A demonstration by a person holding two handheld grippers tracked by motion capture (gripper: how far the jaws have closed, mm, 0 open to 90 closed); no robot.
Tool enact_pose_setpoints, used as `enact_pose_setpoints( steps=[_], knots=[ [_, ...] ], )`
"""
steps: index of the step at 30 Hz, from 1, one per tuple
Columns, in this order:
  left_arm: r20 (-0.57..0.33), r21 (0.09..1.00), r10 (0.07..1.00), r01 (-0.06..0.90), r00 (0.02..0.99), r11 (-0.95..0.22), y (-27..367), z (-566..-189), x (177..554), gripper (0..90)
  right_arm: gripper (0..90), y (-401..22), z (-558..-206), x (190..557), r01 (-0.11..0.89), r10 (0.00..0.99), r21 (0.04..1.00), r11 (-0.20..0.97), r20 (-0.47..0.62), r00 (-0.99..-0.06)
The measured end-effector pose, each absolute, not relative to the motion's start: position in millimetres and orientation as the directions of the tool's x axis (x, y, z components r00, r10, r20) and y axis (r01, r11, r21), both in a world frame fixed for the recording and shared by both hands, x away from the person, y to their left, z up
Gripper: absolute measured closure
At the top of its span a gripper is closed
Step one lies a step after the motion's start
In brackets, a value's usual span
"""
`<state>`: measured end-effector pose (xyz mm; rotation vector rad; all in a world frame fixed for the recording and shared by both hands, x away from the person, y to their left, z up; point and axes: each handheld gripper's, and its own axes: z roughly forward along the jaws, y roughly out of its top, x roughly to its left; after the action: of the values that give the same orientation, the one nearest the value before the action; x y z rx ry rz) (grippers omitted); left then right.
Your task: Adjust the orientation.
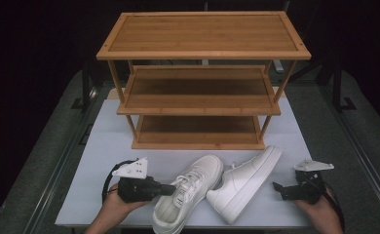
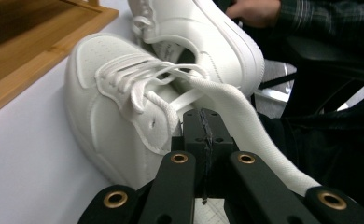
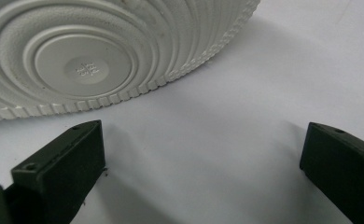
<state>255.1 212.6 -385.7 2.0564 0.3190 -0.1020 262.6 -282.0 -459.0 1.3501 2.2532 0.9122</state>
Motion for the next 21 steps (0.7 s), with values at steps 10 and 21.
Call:
enact_pose_setpoints(
  steps=[10,21],
  knots=[
    [-0.180,0.870,0.213,0.257,0.960,-0.421,220.1,-369.9,251.7,83.0,0.0,-282.0,-459.0,262.6,0.646,0.877,0.686,0.335,0.022,-0.479],
    [-0.161,0.825,0.284,0.287,0.945,-0.487,209.9,-383.4,257.1,48.7,0.0,-282.0,-459.0,262.6,0.646,0.877,0.686,0.336,0.022,-0.479]
  ],
)
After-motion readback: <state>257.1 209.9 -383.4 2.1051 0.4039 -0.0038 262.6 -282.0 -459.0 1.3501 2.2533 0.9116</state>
